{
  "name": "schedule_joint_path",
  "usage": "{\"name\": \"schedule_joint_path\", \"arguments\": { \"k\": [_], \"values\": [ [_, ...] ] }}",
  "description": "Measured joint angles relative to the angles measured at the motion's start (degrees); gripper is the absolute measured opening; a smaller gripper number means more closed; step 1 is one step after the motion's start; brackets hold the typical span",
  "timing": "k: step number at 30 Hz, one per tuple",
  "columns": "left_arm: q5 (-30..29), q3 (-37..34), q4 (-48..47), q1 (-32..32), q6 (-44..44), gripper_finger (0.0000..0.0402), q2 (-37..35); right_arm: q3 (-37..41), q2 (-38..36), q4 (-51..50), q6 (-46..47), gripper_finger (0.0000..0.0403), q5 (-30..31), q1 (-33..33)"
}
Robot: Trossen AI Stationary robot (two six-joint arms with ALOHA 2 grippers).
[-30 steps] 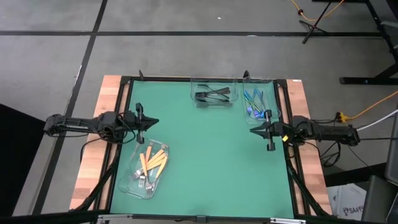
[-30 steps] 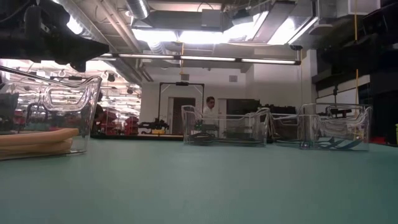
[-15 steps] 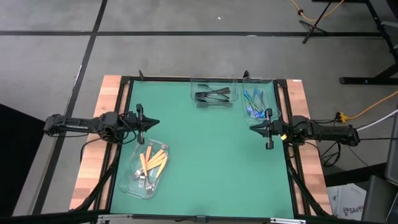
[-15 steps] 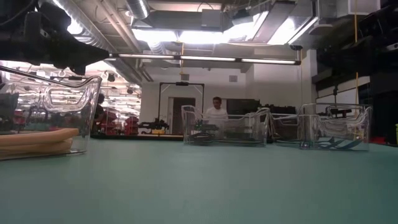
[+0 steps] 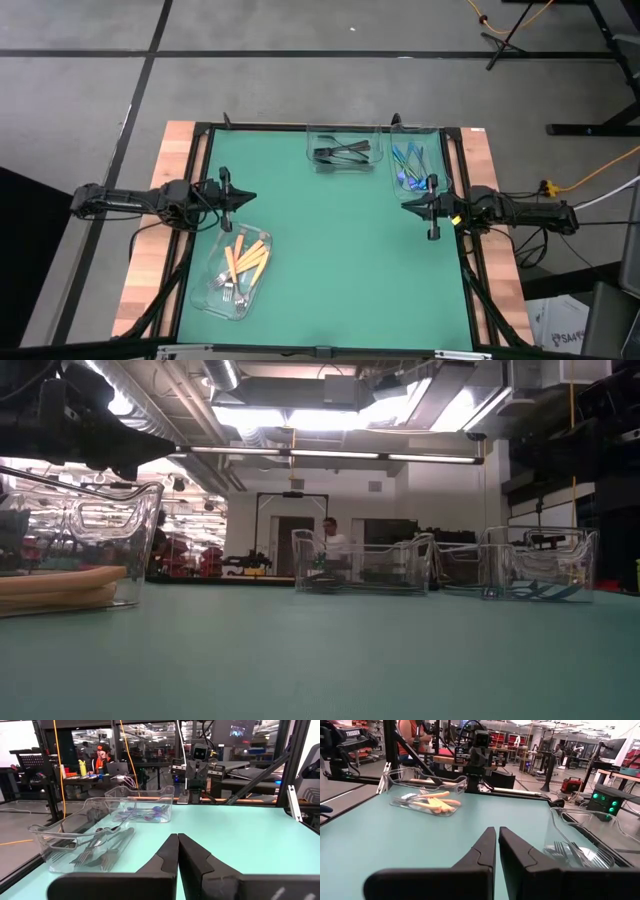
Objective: Sort silverware by color (type)
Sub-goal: Return to Home Position
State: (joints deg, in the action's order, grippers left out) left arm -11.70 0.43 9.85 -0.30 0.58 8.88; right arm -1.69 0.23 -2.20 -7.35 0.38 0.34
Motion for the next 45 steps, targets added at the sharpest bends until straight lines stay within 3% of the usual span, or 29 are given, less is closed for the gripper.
{"name": "schedule_joint_path", "arguments": {
  "k": [14, 24, 45],
  "values": [
    [0.0, 0.0, 0.0, 0.0, 0.0, 0.0002, -0.5, 0.0, 0.0, 0.0, 0.0, 0.0019, 0.0, 0.0],
    [0.0, 0.0, 0.1, 0.0, 0.0, 0.0002, -8.8, 0.0, 0.0, 0.0, 0.0, 0.0019, 0.0, 0.0],
    [0.0, 0.0, -1.3, 0.0, 0.0, 0.0002, -8.7, 0.0, -0.1, 0.0, 0.0, 0.0019, 0.0, 0.0]
  ]
}}
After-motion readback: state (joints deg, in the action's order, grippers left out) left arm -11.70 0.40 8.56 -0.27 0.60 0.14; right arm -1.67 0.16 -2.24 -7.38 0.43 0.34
